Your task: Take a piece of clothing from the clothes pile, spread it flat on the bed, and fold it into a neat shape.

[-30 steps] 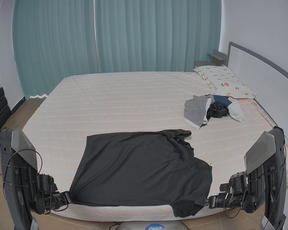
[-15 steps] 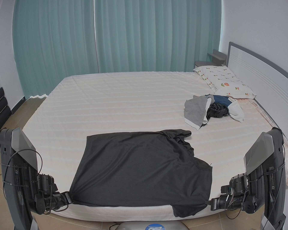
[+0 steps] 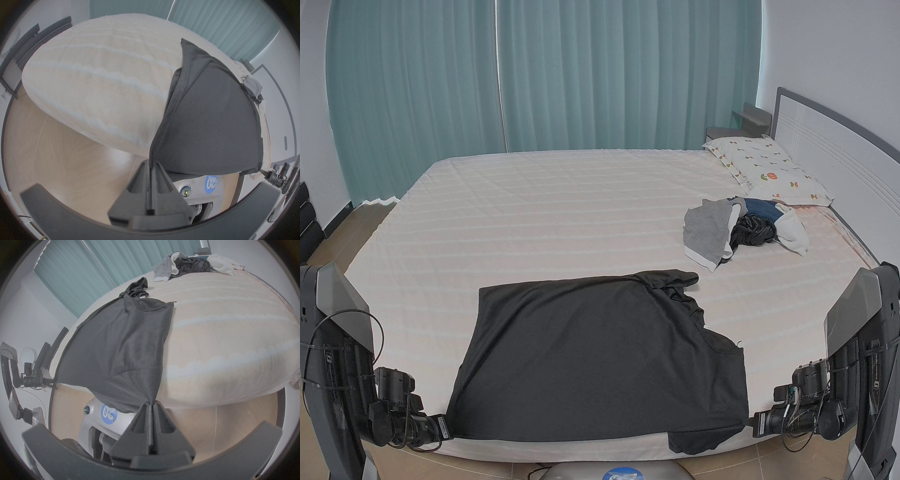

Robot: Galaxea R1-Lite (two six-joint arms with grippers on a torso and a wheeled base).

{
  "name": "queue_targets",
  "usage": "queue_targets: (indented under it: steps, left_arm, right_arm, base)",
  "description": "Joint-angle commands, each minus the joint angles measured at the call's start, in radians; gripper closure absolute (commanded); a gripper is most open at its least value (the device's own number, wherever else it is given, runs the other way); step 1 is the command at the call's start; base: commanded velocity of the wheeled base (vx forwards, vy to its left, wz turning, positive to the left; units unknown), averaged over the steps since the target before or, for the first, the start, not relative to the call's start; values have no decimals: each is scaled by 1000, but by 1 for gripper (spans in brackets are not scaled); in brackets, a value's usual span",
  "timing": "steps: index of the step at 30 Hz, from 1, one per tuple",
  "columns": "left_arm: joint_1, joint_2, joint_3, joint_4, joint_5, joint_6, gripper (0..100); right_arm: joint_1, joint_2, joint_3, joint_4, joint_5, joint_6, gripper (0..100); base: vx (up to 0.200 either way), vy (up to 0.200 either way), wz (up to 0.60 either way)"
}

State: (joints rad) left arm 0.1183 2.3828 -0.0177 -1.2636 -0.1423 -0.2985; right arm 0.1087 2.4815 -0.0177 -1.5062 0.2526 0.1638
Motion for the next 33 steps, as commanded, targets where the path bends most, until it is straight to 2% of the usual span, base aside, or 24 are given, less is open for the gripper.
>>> queue_targets:
  steps: [1, 6, 13, 14, 17, 22, 26, 30, 33]
  left_arm:
    - [-2, -82, 13, 47, 1, 12, 100]
    - [-2, -51, 15, 67, 36, 61, 100]
    - [-5, -40, 15, 58, 52, 61, 100]
    - [-5, -40, 13, 55, 52, 59, 0]
    - [-5, -40, 15, 44, 52, 53, 0]
    - [3, -60, 13, 7, 40, 47, 0]
    - [7, -93, 8, -28, 30, 32, 0]
    - [67, -160, 2, -74, -80, 18, 0]
    - [84, -171, -21, -77, -106, -19, 0]
  right_arm:
    - [5, -42, 18, 50, 1, -13, 100]
    - [5, -52, 18, 103, 1, -50, 100]
    - [3, -27, 18, 44, 4, -44, 100]
    - [3, -19, 18, 38, 4, -44, 0]
    - [3, -16, 16, 23, 5, -43, 0]
    - [-11, -32, 16, -57, 44, 60, 0]
    - [-24, -70, 8, -57, 59, 106, 0]
    - [-54, -159, 5, -57, 116, 174, 0]
    - [-60, -190, -1, -57, 123, 217, 0]
  base:
    - [0, 0, 0]
    - [0, 0, 0]
    - [0, 0, 0]
    - [0, 0, 0]
    - [0, 0, 0]
    - [0, 0, 0]
    - [0, 0, 0]
    - [0, 0, 0]
    - [0, 0, 0]
